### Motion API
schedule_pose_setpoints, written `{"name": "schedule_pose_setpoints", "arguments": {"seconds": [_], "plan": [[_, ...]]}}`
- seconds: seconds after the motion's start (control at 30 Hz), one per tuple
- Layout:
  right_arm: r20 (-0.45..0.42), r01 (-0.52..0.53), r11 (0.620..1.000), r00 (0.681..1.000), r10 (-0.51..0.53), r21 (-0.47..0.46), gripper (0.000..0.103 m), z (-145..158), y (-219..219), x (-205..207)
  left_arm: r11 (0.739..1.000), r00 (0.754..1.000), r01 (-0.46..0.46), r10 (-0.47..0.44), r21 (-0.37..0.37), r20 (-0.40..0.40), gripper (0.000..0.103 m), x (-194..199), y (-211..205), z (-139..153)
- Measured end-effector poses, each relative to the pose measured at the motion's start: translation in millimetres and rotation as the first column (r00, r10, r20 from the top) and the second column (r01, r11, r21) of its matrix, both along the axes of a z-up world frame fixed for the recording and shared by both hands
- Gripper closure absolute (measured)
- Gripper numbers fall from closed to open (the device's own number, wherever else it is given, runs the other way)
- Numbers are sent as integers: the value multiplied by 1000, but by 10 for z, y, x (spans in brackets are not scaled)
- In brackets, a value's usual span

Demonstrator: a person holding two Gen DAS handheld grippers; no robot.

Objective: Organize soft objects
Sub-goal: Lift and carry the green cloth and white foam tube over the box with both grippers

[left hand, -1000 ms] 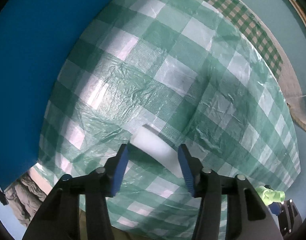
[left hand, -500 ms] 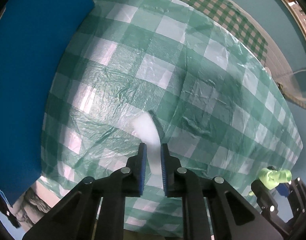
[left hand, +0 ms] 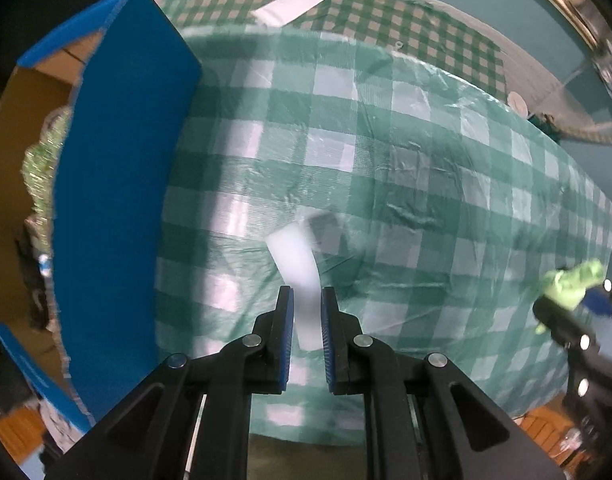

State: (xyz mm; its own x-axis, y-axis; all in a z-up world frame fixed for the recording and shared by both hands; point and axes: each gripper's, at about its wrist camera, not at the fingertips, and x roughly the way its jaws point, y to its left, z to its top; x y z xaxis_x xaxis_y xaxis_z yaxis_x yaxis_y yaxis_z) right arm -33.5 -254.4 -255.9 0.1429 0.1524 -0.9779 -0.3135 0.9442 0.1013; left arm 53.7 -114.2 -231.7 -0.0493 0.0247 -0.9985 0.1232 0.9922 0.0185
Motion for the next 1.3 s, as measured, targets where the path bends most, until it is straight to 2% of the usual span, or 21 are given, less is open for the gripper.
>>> {"name": "schedule_pose_setpoints", "arguments": {"seconds": [0.33,0.8,1.3], "plan": [[11,14,1000,1000,-13,-27,74,240,185,-23,994,989,104,-106,25,101,90,-222,152,454],[40,49,999,998,-48,-12,74,610,405,-89,981,962,184,-194,66,193,90,-341,252,862],[74,3,1000,997,-2,-6,74,946,848,-71,983,954,182,-185,36,237,90,-410,519,1167]]}}
